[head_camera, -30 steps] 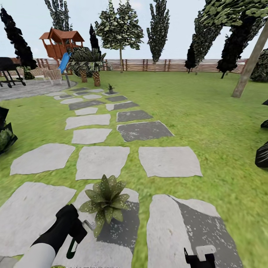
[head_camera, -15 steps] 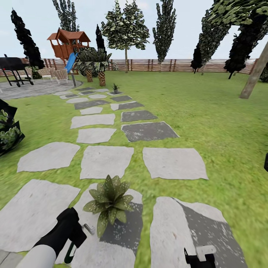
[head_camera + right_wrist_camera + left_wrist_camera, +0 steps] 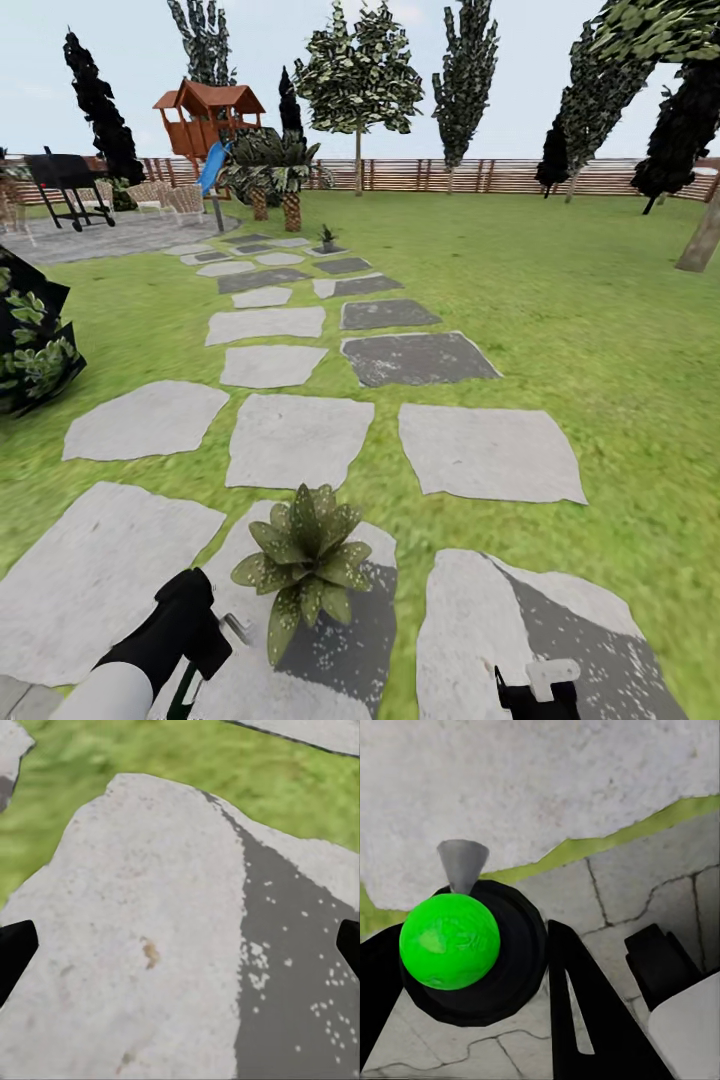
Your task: Pick up the pesticide atomizer in the garden and spray insectifuge to fully cover both potted plants in the garden.
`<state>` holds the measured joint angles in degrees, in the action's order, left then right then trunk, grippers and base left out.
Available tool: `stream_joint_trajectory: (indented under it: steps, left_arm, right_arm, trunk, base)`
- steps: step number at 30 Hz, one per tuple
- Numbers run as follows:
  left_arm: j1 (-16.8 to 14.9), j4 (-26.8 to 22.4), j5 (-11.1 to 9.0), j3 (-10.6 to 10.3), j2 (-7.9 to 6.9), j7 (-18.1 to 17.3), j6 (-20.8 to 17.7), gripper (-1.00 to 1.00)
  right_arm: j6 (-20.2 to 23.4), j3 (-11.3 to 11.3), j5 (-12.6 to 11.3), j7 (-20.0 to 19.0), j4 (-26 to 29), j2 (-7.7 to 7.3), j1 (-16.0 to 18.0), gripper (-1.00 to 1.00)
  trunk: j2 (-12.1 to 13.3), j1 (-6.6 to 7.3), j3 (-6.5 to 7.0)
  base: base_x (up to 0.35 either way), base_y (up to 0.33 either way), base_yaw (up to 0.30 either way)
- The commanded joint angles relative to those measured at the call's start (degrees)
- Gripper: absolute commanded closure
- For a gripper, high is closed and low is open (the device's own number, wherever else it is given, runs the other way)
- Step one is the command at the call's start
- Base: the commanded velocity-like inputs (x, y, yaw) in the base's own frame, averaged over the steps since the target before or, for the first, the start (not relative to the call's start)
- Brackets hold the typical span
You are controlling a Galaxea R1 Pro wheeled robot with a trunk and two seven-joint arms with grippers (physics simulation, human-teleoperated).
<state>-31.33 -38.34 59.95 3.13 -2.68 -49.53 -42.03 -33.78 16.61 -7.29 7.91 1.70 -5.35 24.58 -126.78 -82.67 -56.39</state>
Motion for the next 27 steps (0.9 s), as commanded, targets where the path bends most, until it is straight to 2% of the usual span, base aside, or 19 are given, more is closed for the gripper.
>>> stream_joint_trajectory:
  steps: [1, 7, 14, 19, 22, 27]
  left_arm:
    - [0.0, 0.1, 0.3, 0.2, 0.06, -0.1, -0.2, 1.00]
    - [0.0, 3.9, -0.2, 0.3, 0.21, 0.7, 0.3, 1.00]
    - [0.0, 3.1, -0.2, 0.4, 1.13, 0.7, 0.2, 1.00]
    - [-0.1, -0.6, -0.2, 0.3, 2.33, 0.6, 0.1, 1.00]
    - [-0.4, -1.4, 0.0, 0.0, 3.79, 0.6, -0.1, 1.00]
    - [-0.6, -1.5, 0.0, -0.1, 4.08, 0.7, -0.2, 1.00]
  right_arm:
    - [-0.1, 0.5, -0.6, 0.1, 0.0, -0.01, 0.0, -1.00]
    - [-0.1, 0.5, -0.5, 0.1, 0.0, -0.01, 0.0, -1.00]
    - [-0.1, 0.5, -0.5, 0.1, 0.0, -0.01, 0.0, -1.00]
    - [-0.1, 0.5, -0.6, 0.1, 0.0, -0.01, 0.0, -1.00]
    - [-0.1, 0.5, -0.5, 0.1, 0.0, -0.01, 0.0, -1.00]
    - [-0.1, 0.5, -0.6, 0.1, 0.1, 0.04, 0.0, -1.00]
  trunk:
    - [0.0, 0.00, -0.05]
    - [0.0, 0.00, -0.05]
    - [0.0, 0.00, -0.05]
    - [0.0, 0.00, -0.05]
    - [0.0, 0.00, -0.05]
    - [0.0, 0.00, -0.05]
  base:
    - [0.068, 0.000, 0.275]
    - [0.007, 0.000, 0.109]
    - [0.091, -0.160, 0.016]
    - [0.007, -0.269, 0.239]
    - [-0.102, -0.263, 0.276]
    - [-0.086, -0.181, 0.102]
